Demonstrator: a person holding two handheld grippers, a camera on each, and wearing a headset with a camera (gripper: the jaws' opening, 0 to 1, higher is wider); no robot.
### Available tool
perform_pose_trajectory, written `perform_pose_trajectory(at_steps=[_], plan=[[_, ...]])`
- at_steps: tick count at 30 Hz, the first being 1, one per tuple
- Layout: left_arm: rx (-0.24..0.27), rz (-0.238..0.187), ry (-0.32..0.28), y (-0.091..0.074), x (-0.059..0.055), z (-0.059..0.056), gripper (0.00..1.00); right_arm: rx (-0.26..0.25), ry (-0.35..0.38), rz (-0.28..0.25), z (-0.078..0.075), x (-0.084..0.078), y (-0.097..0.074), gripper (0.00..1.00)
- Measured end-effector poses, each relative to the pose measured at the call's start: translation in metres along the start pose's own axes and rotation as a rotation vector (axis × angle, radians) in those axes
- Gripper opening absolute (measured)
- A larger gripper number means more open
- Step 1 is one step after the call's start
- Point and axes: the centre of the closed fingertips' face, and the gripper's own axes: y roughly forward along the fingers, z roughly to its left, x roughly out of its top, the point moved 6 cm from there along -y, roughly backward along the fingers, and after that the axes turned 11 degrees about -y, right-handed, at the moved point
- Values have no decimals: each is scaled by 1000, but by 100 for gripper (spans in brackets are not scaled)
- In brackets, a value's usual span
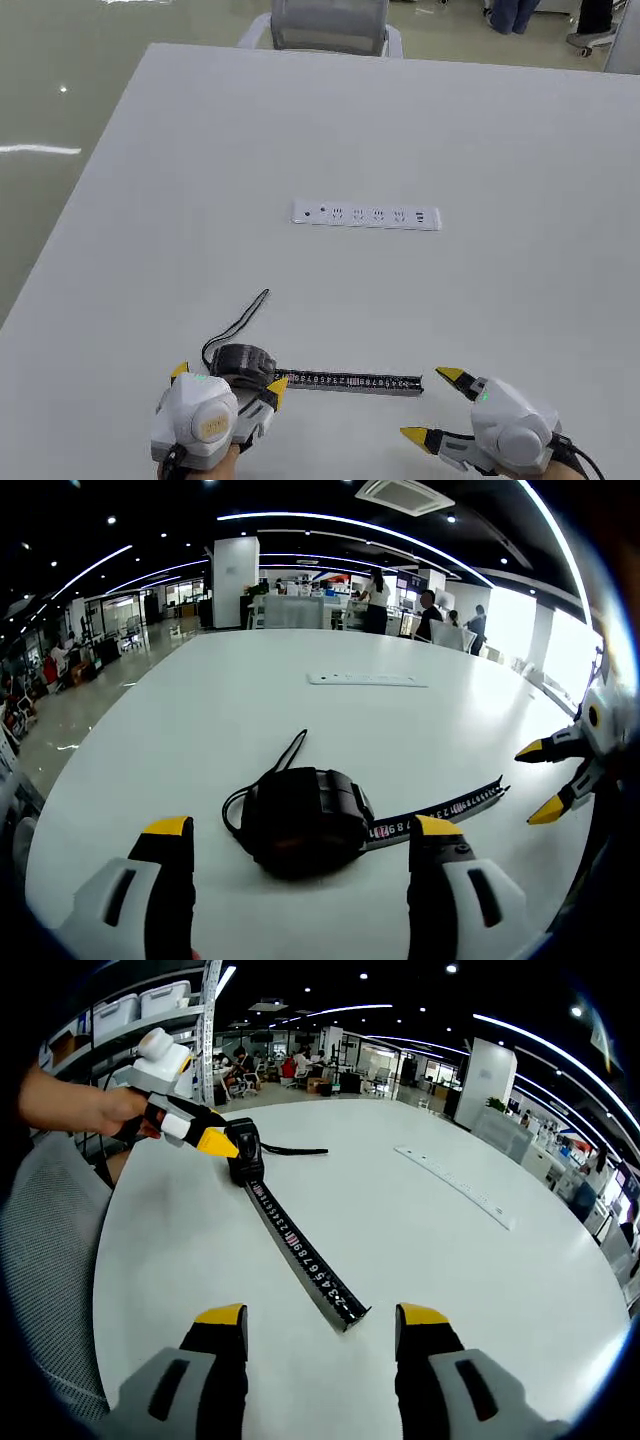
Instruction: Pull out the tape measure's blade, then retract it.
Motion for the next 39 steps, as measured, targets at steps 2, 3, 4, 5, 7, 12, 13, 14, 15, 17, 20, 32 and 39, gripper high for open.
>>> perform_pose_trajectory(at_steps=[2,3,4,5,7,12,13,14,15,17,20,32,39], plan=[[0,4,-2,1,-1,0,88,24,-17,-3,-2,1,0,58],[1,5,-1,1,-1,0,88,34,-26,-3,-3,0,1,57],[0,5,-2,2,-1,0,88,55,-35,3,-4,-1,2,57],[-1,6,-6,2,-1,0,89,63,-42,3,-5,-3,4,57],[-1,12,-6,3,-2,0,88,90,-55,1,-8,-3,5,56],[6,11,-8,5,-4,0,87,145,-84,-4,-16,-6,9,52],[7,12,-8,5,-4,0,87,154,-88,-1,-17,-7,10,50],[9,10,-11,6,-4,1,86,173,-111,5,-18,-8,11,48],[10,10,-13,6,-4,1,86,178,-127,4,-20,-7,11,46],[13,10,-15,7,-4,1,85,199,-130,3,-22,-8,13,44],[15,14,-17,8,-5,2,84,225,-166,8,-26,-10,16,42],[27,10,-28,11,-4,3,82,335,-251,12,-30,-16,25,32],[22,18,-23,11,-5,1,81,386,-255,8,-36,-19,29,27]])
